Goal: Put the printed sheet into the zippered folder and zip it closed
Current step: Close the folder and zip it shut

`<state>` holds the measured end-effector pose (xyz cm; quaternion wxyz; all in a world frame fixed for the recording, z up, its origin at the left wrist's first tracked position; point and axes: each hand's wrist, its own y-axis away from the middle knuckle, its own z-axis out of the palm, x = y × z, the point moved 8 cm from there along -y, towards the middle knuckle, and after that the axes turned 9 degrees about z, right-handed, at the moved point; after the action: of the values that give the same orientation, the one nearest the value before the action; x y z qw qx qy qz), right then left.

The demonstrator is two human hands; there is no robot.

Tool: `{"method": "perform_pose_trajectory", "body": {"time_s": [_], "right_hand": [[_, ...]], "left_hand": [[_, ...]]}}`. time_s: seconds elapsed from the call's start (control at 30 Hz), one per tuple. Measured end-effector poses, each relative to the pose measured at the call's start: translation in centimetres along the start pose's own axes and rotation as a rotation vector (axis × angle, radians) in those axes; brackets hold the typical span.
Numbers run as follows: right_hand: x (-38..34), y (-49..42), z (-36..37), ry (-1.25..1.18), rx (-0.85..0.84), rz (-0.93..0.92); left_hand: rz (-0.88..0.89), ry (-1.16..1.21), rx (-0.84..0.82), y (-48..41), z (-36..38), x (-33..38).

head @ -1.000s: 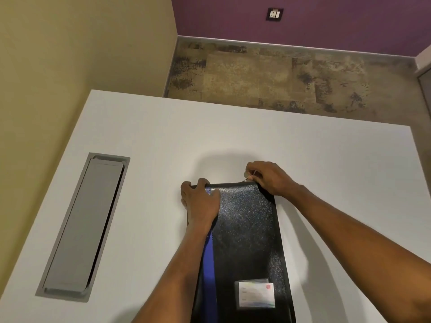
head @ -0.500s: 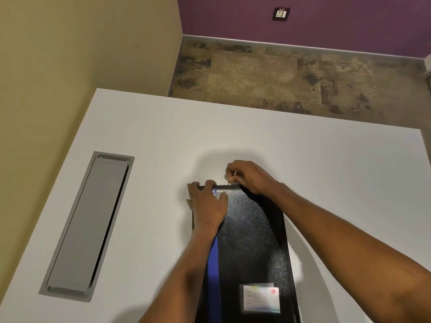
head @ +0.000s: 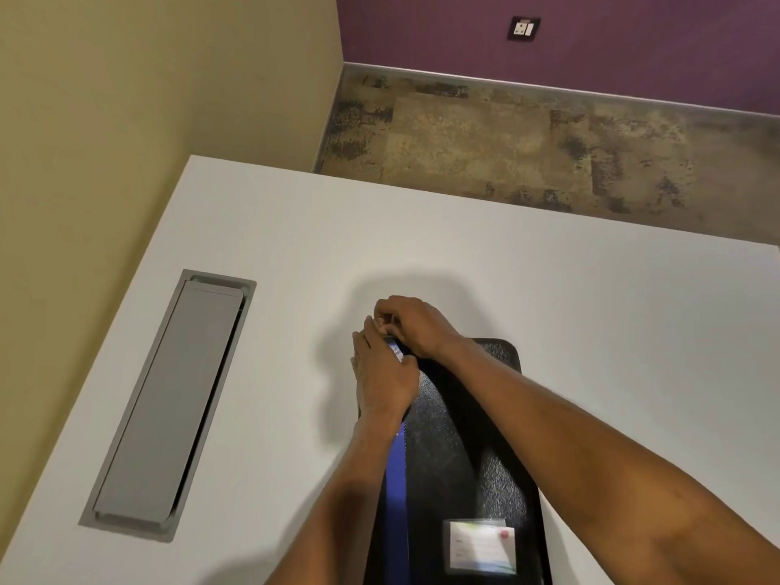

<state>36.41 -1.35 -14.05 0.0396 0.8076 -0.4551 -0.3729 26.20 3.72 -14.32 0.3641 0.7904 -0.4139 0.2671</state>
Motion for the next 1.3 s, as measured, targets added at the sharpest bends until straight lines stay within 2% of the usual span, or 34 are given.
{"method": "perform_pose_trajectory", "body": {"time_s": [0.2,0.33,0.53,0.73,0.87,1.03,1.17,1.3], "right_hand": [[1.2,0.1,-0.8,0.094,-0.003,0.190],[1.9,2.8,-2.2,-0.011,0.098,0.299],[4.2,12.5,-2.8,-0.242,0.332,0.419],[5.5,23.1,0.0,-0.249,0.449,0.539],[6.3,28.9,2.9,-0.294,0.441,0.632],[6.6,33.8,6.3,-0.235,0.394,0.697],[7.6,35.4,7.4,-0.260,0.383,0.749],[9.2,35.1,8.5,-0.387,0.307,0.788]], "left_hand": [[0.072,0.032,-0.011,0.5,-0.7,-0.8],[0.136,-0.049,-0.016,2.1,-1.3,-0.5],[0.183,-0.093,-0.001,5.8,-2.1,-0.3],[0.183,-0.108,0.034,11.8,-2.5,-1.9],[0.108,-0.092,-0.018,15.6,-2.6,-3.8],[0.077,-0.169,-0.078,19.1,-2.2,-5.9],[0.036,-0.123,-0.034,20.2,-2.2,-7.5],[-0.051,-0.026,0.017,20.3,-2.7,-8.7]]}}
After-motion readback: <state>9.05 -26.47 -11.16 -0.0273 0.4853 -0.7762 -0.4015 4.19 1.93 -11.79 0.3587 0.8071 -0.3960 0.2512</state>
